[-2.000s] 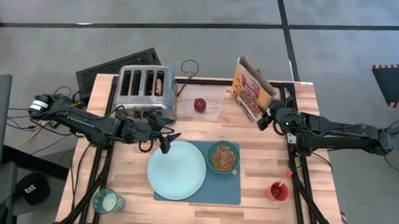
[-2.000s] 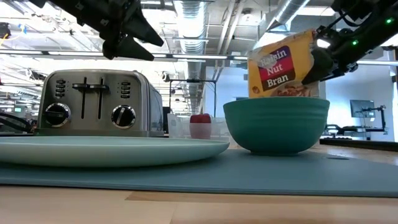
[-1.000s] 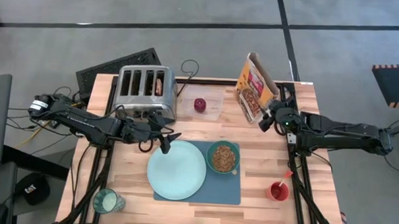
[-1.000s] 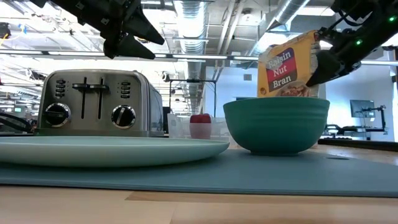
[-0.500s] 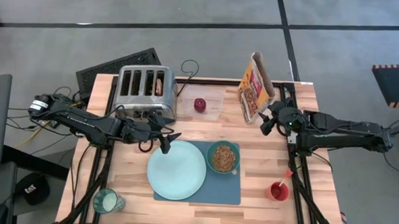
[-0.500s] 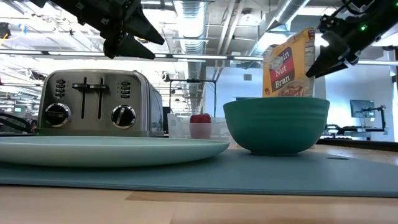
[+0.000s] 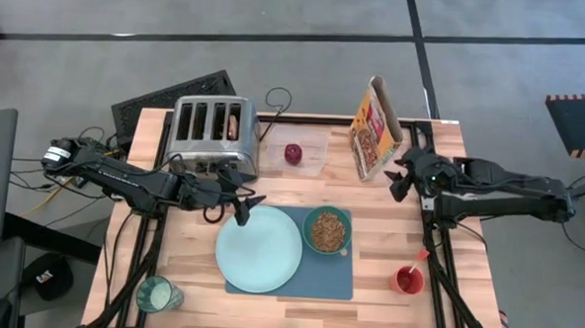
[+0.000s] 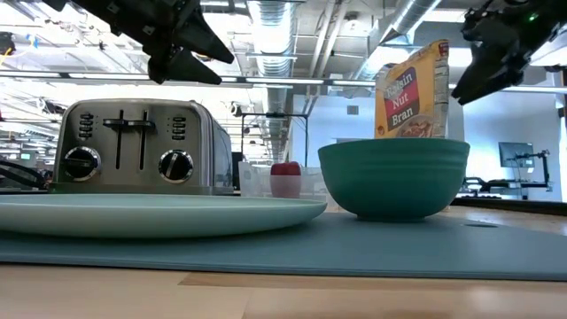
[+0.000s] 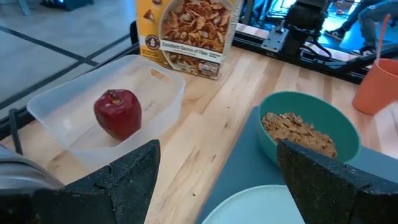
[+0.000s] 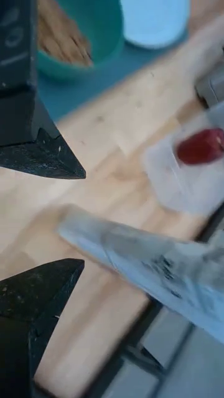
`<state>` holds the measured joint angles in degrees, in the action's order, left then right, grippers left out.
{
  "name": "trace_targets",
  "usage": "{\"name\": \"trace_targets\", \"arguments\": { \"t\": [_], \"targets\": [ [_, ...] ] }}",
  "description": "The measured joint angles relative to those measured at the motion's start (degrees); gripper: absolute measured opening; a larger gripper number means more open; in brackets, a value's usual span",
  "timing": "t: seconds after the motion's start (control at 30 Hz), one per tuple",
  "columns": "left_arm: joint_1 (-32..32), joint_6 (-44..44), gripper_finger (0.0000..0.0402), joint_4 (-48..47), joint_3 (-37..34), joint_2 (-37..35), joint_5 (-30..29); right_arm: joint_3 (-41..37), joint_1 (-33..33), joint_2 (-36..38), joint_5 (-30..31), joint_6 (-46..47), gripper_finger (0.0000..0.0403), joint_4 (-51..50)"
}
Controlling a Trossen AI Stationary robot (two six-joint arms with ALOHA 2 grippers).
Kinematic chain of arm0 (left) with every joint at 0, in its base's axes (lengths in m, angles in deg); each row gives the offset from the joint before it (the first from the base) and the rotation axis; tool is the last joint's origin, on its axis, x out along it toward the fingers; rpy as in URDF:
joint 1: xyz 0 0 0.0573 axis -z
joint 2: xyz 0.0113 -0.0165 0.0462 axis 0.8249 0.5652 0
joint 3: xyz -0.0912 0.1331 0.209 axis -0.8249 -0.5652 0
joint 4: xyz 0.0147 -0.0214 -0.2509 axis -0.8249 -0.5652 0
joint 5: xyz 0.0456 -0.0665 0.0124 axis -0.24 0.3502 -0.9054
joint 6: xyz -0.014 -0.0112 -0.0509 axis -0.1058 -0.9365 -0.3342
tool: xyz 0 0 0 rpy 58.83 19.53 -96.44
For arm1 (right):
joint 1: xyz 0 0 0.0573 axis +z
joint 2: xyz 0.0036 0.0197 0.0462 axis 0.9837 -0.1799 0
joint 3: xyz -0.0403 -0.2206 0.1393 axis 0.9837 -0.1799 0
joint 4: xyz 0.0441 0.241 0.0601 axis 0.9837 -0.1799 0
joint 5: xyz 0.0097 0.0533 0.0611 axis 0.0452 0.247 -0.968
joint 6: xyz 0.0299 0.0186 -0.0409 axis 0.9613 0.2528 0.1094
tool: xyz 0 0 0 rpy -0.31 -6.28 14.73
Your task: Arrange a breakfast setting
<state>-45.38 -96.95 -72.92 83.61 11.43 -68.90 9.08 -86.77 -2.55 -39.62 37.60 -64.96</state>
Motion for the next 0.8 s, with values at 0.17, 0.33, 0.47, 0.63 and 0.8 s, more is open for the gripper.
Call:
{"name": "trace_targets", "arguments": {
  "t": [0.17,0.33,0.47,0.63,0.8],
  "targets": [
    [0.0,2.3,0.0306,0.4,0.0,0.0,1.2,0.5,2.3,0.0,-9.4,3.2,0.0249,-1.3],
    [1.3,8.0,0.0306,1.1,3.0,0.0,2.1,-0.9,9.9,-0.6,-12.6,5.0,0.0249,5.0],
    [1.7,9.2,0.0306,-5.9,9.9,0.0,2.1,-1.9,18.1,-2.3,-12.2,2.6,0.0249,9.7],
    [1.7,7.8,0.0306,-15.1,16.2,0.0,1.3,-2.0,28.8,-5.4,-5.0,2.6,0.0249,12.4],
    [1.2,3.7,0.0306,-22.4,20.3,0.0,-1.5,-2.0,37.2,-9.2,1.4,2.4,0.0249,17.9]
  ]
}}
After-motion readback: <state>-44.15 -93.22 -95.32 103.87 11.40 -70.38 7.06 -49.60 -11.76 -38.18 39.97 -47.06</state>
